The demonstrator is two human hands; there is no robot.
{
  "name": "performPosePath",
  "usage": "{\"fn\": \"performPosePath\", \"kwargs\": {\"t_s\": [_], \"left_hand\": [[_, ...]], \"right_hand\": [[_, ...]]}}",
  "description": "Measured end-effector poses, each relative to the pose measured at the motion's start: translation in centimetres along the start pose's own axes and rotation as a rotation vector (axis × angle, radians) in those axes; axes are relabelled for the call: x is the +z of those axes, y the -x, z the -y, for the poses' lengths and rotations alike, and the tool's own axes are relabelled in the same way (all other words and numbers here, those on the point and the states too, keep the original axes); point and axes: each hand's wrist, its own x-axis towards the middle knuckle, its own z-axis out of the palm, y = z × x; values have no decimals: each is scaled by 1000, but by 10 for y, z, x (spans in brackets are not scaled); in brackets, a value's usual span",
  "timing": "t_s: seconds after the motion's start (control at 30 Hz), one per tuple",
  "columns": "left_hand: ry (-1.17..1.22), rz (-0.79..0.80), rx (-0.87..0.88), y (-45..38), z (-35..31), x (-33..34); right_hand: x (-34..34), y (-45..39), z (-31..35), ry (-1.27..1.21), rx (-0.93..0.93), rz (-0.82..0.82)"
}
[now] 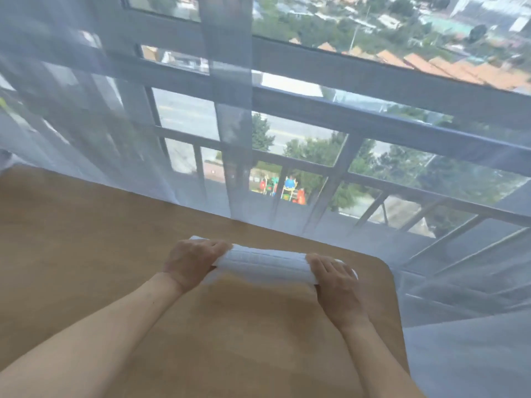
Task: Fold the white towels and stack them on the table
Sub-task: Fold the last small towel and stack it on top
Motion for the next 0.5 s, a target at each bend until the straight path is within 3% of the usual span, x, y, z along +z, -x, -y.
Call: {"fn": "performPosePath", "kwargs": {"t_s": [0.13,0.23,0.5], "left_hand": [[2,-8,-210,58,50,-61],[0,-103,-263,112,92,-103],[-120,-180,-381,248,233,-202]], "right_hand": [[-33,-24,85,-18,-46,-8],[-60,-43,157,12,-134,-55],[-90,-99,363,-7,-352,-162]]}}
